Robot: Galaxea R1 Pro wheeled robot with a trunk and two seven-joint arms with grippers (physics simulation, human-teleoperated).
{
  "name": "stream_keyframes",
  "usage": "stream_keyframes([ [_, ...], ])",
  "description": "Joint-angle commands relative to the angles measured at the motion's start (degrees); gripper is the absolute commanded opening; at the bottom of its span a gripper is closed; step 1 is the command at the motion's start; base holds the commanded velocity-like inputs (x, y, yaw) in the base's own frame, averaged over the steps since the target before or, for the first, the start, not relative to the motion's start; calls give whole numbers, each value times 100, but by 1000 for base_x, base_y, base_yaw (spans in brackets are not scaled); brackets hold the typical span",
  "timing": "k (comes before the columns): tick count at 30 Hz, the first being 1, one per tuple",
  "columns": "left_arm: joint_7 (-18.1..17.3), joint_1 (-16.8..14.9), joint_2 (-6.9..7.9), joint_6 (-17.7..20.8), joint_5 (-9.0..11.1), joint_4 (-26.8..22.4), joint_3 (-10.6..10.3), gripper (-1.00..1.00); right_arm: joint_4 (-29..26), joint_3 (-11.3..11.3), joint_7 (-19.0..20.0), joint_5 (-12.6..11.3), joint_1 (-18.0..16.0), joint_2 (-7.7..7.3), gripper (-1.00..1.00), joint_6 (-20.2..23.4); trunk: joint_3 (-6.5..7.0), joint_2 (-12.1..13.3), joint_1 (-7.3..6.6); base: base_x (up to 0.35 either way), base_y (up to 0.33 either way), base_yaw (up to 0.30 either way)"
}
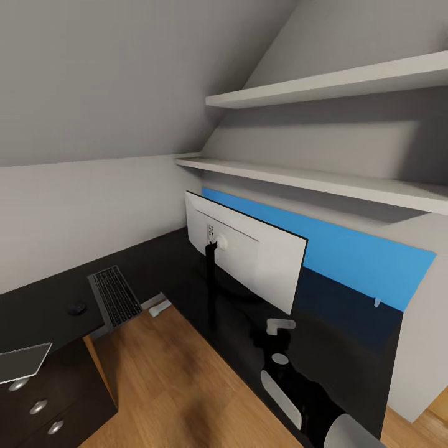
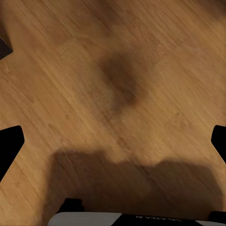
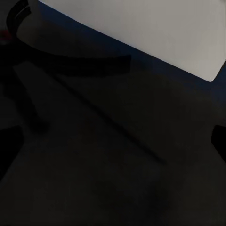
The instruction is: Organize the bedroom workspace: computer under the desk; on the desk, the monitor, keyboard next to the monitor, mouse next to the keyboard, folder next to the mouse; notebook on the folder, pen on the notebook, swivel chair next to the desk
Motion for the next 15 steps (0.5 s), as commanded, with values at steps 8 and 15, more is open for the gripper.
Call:
stream_keyframes([
  [8, 40, 1, 3, 25, 43, -17, -9, 100, -36, 68, 12, -25, -7, 81, 100, -59, -8, -7, 2, 0, 0, 0],
  [15, 38, 1, 3, 25, 43, -15, 109, 100, -30, 69, 10, -22, -7, 124, 100, -79, -8, -7, 2, 0, 0, 78],
])
